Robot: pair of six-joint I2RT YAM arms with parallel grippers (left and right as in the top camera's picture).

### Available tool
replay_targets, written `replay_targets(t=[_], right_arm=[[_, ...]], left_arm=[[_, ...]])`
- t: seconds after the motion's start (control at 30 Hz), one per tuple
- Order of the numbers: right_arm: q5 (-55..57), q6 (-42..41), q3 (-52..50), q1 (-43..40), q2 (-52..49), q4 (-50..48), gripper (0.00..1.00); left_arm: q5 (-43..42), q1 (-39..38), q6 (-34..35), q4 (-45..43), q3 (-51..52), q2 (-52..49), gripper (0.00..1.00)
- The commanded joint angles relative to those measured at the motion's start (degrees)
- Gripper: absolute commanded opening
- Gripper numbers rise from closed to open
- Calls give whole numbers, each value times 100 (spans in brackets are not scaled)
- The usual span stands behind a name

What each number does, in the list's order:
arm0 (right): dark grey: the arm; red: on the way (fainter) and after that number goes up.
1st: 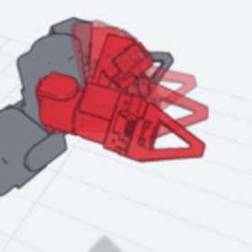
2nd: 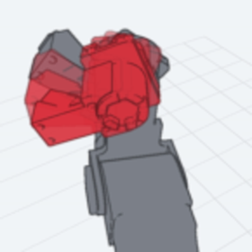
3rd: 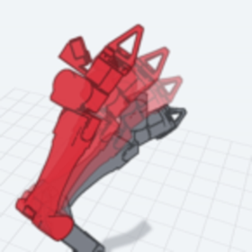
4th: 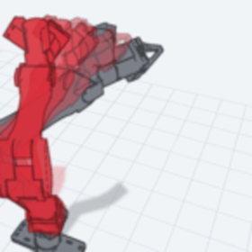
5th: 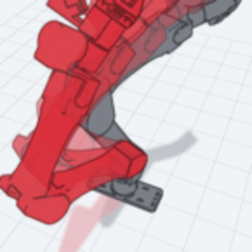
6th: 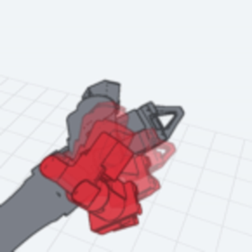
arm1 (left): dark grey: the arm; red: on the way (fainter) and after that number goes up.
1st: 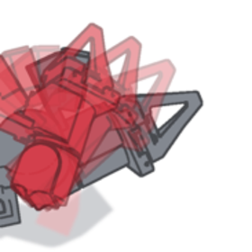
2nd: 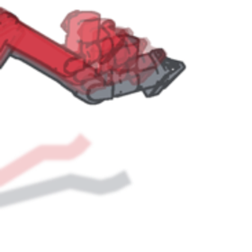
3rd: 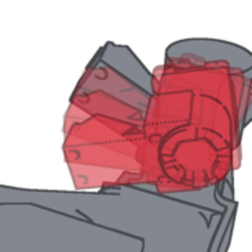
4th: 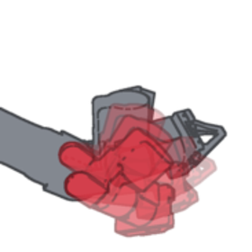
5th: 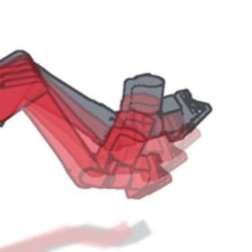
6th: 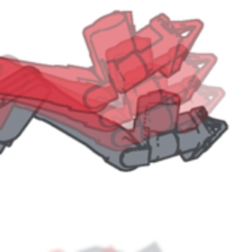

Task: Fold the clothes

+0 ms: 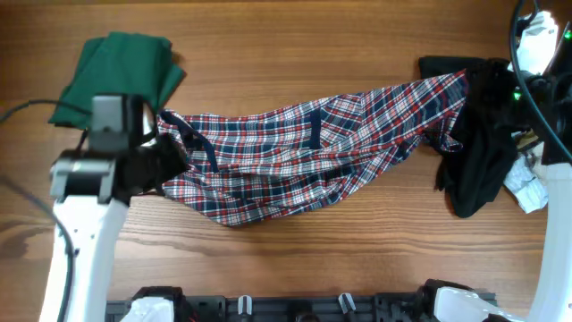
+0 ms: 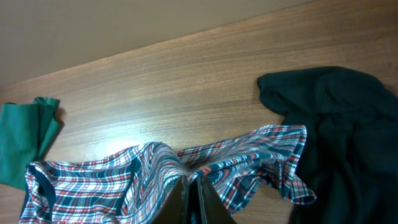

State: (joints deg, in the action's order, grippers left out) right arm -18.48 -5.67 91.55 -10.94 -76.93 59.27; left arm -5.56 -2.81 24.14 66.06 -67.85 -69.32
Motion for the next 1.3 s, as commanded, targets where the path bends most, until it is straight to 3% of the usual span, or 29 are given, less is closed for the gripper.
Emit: replay_targets(t=[0.0, 0.13, 0.33, 0.5, 0.93, 1.03, 1.17, 1.27], right_arm=[[-68, 129, 122, 24, -24, 55, 4], [-70, 166, 122, 24, -24, 76, 4], [-70, 271, 122, 24, -24, 109, 4], [-68, 415, 122, 24, -24, 205, 4], [-66, 420, 122, 24, -24, 221, 4], [-66, 417, 122, 24, -24, 195, 4], [-66, 420, 122, 24, -24, 181, 4], [-66, 417, 122, 24, -24, 188, 4]], left_arm=[[-540, -160, -315, -490, 575, -555, 48], [-1165, -160, -448, -1799, 1327, -957, 49], [-1154, -160, -726, -2826, 1694, -1237, 52], [-824, -157, -750, -3123, 1880, -1722, 52], [-981, -157, -743, -4109, 1993, -2264, 52], [-1368, -160, -713, -4266, 1993, -2264, 45], [-1692, -160, -702, -4264, 1993, -2264, 22], [-1714, -160, -704, -4190, 2000, -2264, 20]])
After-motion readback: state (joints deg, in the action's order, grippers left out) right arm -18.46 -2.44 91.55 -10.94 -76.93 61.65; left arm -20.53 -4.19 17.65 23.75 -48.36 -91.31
